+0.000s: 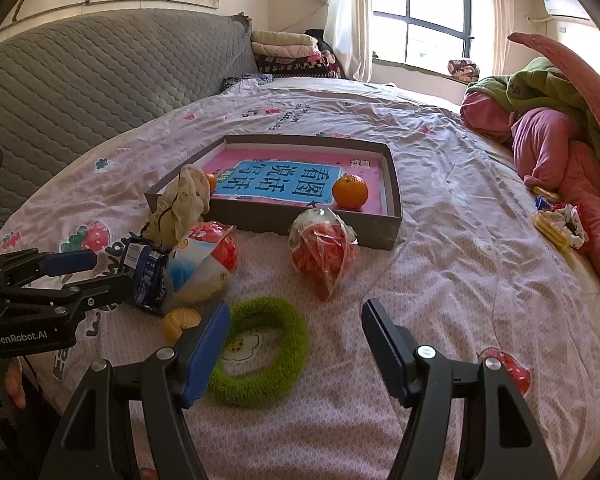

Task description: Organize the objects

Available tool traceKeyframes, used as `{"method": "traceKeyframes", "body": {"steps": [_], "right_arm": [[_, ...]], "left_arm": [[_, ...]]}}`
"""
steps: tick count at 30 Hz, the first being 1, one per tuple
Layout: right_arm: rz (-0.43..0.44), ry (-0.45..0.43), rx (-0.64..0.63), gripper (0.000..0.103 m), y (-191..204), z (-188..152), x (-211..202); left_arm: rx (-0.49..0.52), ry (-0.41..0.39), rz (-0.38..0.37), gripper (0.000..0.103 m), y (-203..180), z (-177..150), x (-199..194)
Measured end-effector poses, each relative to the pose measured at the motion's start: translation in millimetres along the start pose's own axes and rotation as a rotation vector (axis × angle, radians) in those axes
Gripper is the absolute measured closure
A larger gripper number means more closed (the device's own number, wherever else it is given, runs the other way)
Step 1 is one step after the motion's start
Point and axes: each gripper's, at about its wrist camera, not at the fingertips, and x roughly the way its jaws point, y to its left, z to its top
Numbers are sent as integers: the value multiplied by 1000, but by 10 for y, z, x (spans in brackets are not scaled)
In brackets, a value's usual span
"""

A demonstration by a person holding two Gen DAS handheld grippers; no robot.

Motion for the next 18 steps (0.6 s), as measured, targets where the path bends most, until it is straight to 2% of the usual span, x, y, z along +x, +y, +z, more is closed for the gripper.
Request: {"method": "traceKeyframes", "body": {"steps": [18], "right_arm": [[-9,47,-12,35,41,-85,53]], "left_arm": [[10,43,13,32,0,-60,61]]}}
